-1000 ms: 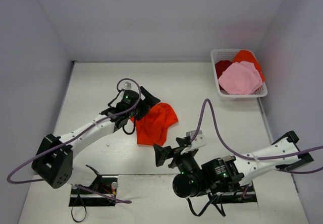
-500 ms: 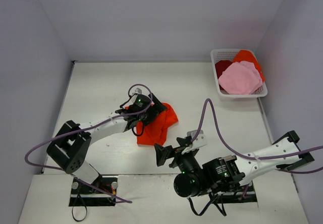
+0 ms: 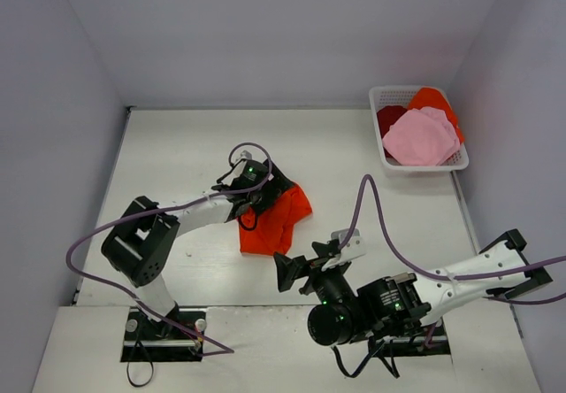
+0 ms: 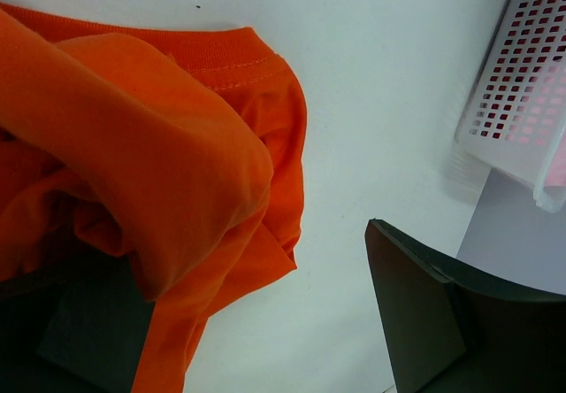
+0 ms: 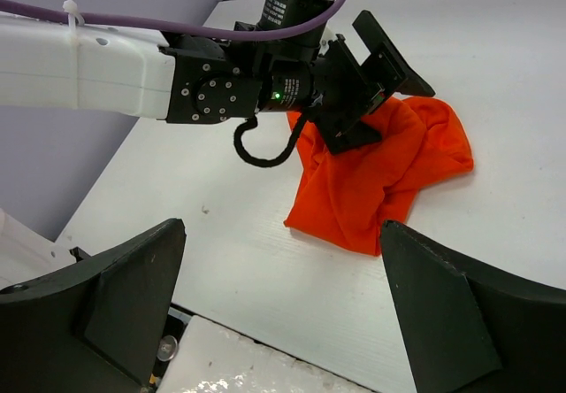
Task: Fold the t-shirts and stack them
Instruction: Fold the tshirt
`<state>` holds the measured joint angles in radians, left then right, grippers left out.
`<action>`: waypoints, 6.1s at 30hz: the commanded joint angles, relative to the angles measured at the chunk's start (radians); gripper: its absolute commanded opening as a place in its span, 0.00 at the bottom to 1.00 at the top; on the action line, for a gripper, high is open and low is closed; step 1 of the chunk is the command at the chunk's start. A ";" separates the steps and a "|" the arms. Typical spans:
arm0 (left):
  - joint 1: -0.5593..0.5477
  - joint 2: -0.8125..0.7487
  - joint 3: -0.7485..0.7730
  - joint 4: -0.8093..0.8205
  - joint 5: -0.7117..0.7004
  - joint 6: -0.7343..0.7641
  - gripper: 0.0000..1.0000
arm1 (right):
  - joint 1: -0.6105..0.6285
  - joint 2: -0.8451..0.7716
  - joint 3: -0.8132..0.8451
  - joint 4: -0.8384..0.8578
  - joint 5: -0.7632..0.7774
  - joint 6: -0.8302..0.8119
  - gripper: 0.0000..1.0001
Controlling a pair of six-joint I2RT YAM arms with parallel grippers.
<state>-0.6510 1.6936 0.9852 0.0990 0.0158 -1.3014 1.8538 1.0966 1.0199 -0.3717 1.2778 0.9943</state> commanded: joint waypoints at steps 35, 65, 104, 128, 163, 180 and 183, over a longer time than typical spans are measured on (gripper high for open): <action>0.142 -0.020 0.020 0.062 0.107 0.067 0.86 | -0.028 -0.024 -0.050 0.013 0.009 0.070 0.91; 0.143 -0.517 0.125 -0.456 -0.230 0.439 0.86 | -0.367 0.080 0.164 0.013 -0.197 -0.262 0.88; 0.145 -0.549 -0.008 -0.394 -0.226 0.522 0.86 | -1.265 0.365 0.131 0.335 -1.087 -0.668 0.97; 0.139 -0.457 -0.091 -0.358 -0.025 0.410 0.86 | -1.275 0.256 0.031 0.304 -1.026 -0.635 0.99; 0.007 -0.141 -0.056 -0.258 0.039 0.245 0.86 | -1.291 0.160 0.011 0.269 -0.997 -0.638 1.00; 0.123 -0.290 -0.068 -0.467 -0.069 0.321 0.86 | -1.291 0.187 -0.090 0.300 -1.054 -0.588 1.00; 0.134 -0.281 -0.088 -0.455 -0.070 0.318 0.86 | -1.291 0.178 -0.103 0.304 -1.054 -0.588 1.00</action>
<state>-0.5266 1.4345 0.8989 -0.3450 -0.0280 -0.9997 0.5682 1.2903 0.9154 -0.1196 0.2264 0.3923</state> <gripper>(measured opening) 0.859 0.993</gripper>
